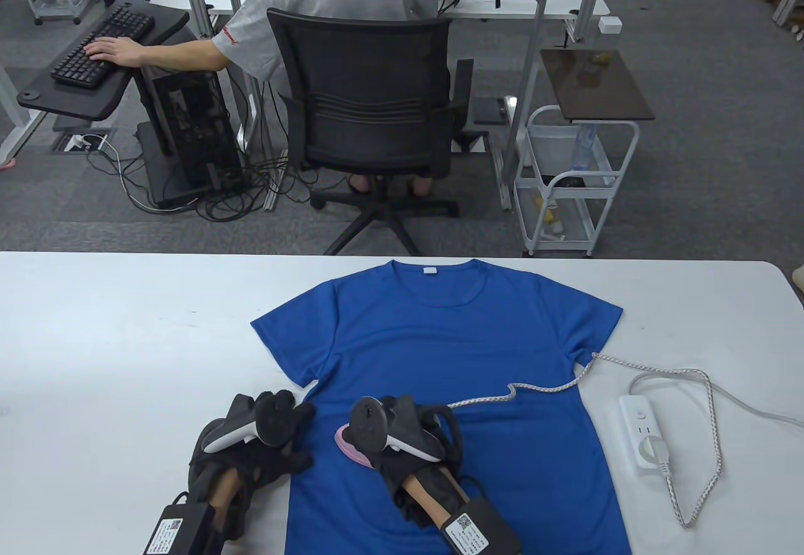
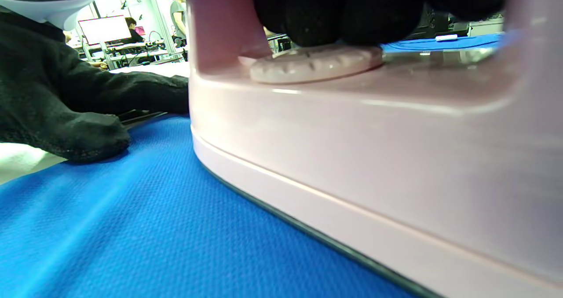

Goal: Iron t-shirt with electric iron on table

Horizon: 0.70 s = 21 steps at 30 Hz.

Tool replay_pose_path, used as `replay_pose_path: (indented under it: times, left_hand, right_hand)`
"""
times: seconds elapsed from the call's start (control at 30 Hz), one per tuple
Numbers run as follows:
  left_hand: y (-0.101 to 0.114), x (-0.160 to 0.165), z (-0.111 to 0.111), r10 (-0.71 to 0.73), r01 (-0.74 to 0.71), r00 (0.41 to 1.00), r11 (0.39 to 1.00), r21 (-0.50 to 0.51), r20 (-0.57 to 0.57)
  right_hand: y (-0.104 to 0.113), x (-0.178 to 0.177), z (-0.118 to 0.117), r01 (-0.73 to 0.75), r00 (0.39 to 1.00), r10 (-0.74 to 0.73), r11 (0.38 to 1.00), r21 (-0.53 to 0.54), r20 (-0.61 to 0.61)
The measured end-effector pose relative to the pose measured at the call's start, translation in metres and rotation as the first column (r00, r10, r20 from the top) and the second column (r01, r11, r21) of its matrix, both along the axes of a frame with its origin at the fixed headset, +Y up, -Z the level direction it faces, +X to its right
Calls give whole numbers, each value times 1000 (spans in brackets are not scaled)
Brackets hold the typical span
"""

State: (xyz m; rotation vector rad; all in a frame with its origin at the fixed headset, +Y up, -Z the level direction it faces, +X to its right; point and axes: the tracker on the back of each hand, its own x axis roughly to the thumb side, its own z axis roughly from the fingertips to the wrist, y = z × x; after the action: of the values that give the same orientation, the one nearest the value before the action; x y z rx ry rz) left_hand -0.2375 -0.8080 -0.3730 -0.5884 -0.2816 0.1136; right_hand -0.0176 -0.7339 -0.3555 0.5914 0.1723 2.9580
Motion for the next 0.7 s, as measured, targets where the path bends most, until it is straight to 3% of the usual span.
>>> replay_pose_path:
  times: [0.3, 0.7]
  left_hand:
    - [0, 0, 0, 0, 0, 1000, 1000, -1, -1]
    - [-1, -1, 0, 3, -3, 1000, 1000, 3, -2]
  right_hand:
    - [1, 1, 14, 11, 998, -12, 1000, -5, -60]
    - [4, 0, 66, 3, 970, -14, 999, -47, -242]
